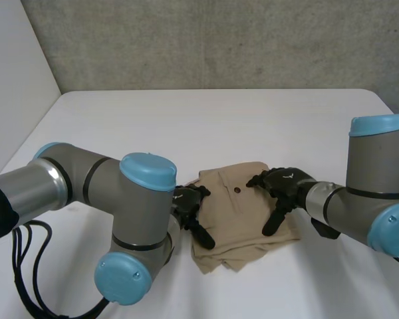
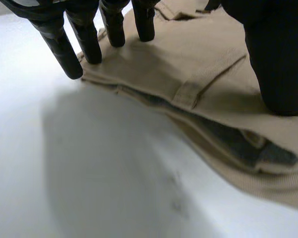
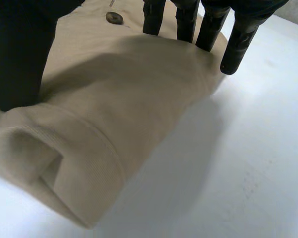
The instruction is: Fold the shorts.
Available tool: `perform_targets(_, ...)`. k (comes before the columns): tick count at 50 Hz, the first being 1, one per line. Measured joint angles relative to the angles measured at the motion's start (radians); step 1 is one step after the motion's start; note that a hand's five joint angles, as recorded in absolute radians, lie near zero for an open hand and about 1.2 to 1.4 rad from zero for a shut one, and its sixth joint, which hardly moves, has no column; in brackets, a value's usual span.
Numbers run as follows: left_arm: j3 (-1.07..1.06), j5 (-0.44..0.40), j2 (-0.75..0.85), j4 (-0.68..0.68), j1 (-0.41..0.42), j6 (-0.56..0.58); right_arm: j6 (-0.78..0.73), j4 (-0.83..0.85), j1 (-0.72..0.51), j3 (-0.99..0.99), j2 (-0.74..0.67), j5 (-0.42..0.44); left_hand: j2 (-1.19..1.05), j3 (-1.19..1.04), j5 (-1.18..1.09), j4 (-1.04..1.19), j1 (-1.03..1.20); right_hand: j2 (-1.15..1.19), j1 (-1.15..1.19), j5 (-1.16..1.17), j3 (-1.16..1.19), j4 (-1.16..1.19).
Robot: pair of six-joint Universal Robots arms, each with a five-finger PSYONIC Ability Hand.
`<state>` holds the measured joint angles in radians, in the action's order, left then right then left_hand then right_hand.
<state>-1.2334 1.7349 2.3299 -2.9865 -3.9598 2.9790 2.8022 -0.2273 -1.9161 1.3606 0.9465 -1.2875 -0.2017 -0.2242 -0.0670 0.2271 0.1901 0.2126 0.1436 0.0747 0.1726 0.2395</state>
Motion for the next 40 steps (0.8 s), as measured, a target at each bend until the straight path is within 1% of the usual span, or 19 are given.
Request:
perform_targets(4,-0.007,0.000,-0.001,0.006,-0.004,0.002,-0.021,0.035,0.009,0.038,0.019,0.001,0.007,0.005,0.000,0.000,-0.001,-0.006,-0.006,0.000,-0.002,0.000)
perform_targets(15,-0.045,-0.001,-0.023,0.011,-0.002,0.003,-0.025,0.265,0.009,0.190,0.118,-0.004,0.010,0.015,0.000,0.000,-0.001,-0.006,-0.006,0.000,-0.002,0.000)
perform_targets(21,-0.067,-0.003,-0.109,0.011,0.002,0.001,-0.023,0.330,0.003,0.256,0.173,-0.004,0.010,0.015,0.001,0.000,-0.001,-0.006,-0.006,-0.004,-0.002,0.000)
perform_targets(25,-0.080,-0.005,-0.242,0.011,-0.005,0.001,-0.013,0.356,0.005,0.294,0.254,-0.016,0.010,0.015,0.010,0.000,-0.001,-0.006,-0.006,-0.009,-0.002,0.000)
perform_targets(28,-0.081,-0.005,-0.279,0.011,-0.010,0.002,-0.007,0.360,0.006,0.297,0.284,-0.029,0.010,0.015,0.010,0.000,-0.001,-0.006,-0.006,-0.009,-0.002,0.000)
perform_targets(29,-0.081,-0.006,-0.344,0.014,-0.027,0.003,-0.002,0.362,0.007,0.298,0.309,-0.041,0.010,0.015,0.011,0.000,-0.001,-0.006,-0.006,-0.009,-0.002,0.000)
perform_targets(30,-0.081,-0.007,-0.370,0.016,-0.036,0.003,0.021,0.362,0.008,0.284,0.389,-0.100,0.010,0.015,0.011,0.000,-0.001,-0.006,-0.006,-0.009,-0.002,0.000)
perform_targets(33,-0.080,-0.011,-0.429,0.023,-0.065,0.004,0.040,0.358,0.008,0.264,0.440,-0.147,0.010,0.015,0.011,0.000,-0.001,-0.006,-0.006,-0.009,-0.002,0.000)
perform_targets(34,-0.075,-0.017,-0.488,0.039,-0.105,0.004,0.060,0.339,0.009,0.230,0.492,-0.208,0.010,0.015,0.011,0.000,-0.001,-0.006,-0.006,-0.009,-0.002,0.000)
perform_targets(36,-0.073,-0.021,-0.508,0.047,-0.121,0.004,0.062,0.334,0.009,0.225,0.498,-0.216,0.010,0.015,0.011,0.000,-0.001,-0.006,-0.006,-0.009,-0.002,0.000)
perform_targets(38,-0.056,-0.047,-0.584,0.085,-0.189,0.006,0.084,0.254,0.009,0.152,0.559,-0.290,0.010,0.015,0.011,0.000,-0.001,-0.006,-0.006,-0.009,-0.002,0.000)
perform_targets(40,-0.044,-0.070,-0.617,0.109,-0.226,0.007,0.091,0.203,0.010,0.115,0.579,-0.312,0.010,0.015,0.011,0.000,-0.001,-0.006,-0.006,-0.009,-0.002,0.000)
